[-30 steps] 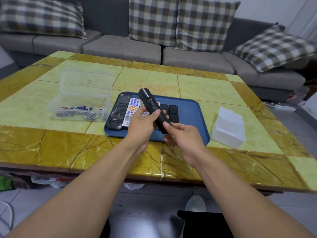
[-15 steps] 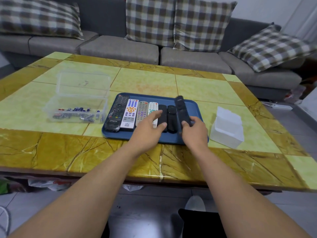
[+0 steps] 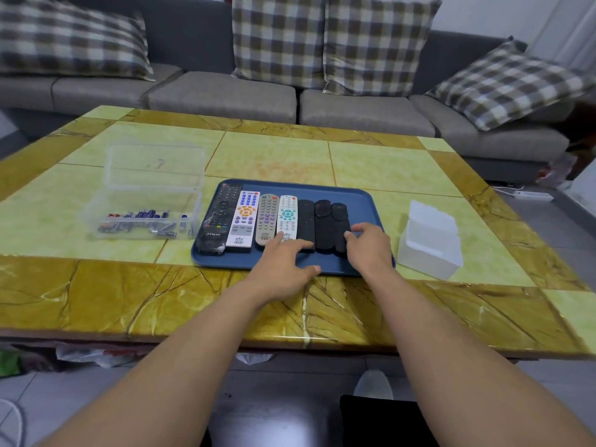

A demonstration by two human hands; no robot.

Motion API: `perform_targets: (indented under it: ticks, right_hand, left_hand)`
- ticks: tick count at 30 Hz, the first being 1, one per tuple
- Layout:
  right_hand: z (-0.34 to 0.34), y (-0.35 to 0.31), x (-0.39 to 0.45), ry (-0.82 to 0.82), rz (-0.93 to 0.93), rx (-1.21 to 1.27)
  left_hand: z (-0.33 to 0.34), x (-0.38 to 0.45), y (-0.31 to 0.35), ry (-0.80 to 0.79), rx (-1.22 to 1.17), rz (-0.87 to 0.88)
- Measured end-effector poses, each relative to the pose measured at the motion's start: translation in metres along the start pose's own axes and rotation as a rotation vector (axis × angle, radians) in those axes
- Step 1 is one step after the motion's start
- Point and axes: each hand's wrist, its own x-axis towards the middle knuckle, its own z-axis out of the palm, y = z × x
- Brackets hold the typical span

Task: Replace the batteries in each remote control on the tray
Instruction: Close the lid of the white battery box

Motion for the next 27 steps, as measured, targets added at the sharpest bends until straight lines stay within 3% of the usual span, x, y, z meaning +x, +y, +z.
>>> perform_targets:
  ticks: [4, 7, 9, 11, 13, 16, 18, 25, 27]
  right_hand:
    - [-0.01, 0.004, 0.002, 0.061, -0.13, -0.052]
    - [-0.032, 0.009, 0.003, 0.254, -0.276, -0.293]
    - [-0.047, 0.018, 0.004, 0.392, -0.242, -0.328]
    - [-0.065, 0.036, 0.007, 0.46, -0.067, -0.234]
    - [-0.081, 0.058, 0.011, 0.416, 0.153, -0.113]
    - [-0.094, 0.08, 0.01, 0.238, 0.339, 0.304]
    - [-0.098, 0.087, 0.004, 0.17, 0.338, 0.429]
    - [-0.111, 0.089, 0.004, -0.019, 0.194, 0.363]
    - [-0.113, 0.091, 0.008, -0.055, 0.228, 0.442]
  left_hand:
    - [0.002, 0.004, -0.003, 0.044, -0.024, 0.005]
    - [0.006, 0.009, -0.001, 0.098, -0.045, 0.044]
    - [0.01, 0.011, 0.001, 0.117, -0.061, 0.077]
    - [0.016, 0.013, 0.008, 0.109, -0.072, 0.114]
    - [0.025, 0.014, 0.016, 0.076, -0.091, 0.145]
    - [0.041, 0.016, 0.031, 0.028, -0.159, 0.16]
    - [0.051, 0.018, 0.043, -0.025, -0.201, 0.162]
    - [0.083, 0.032, 0.081, -0.109, -0.185, 0.178]
    - [0.091, 0.039, 0.086, -0.114, -0.167, 0.179]
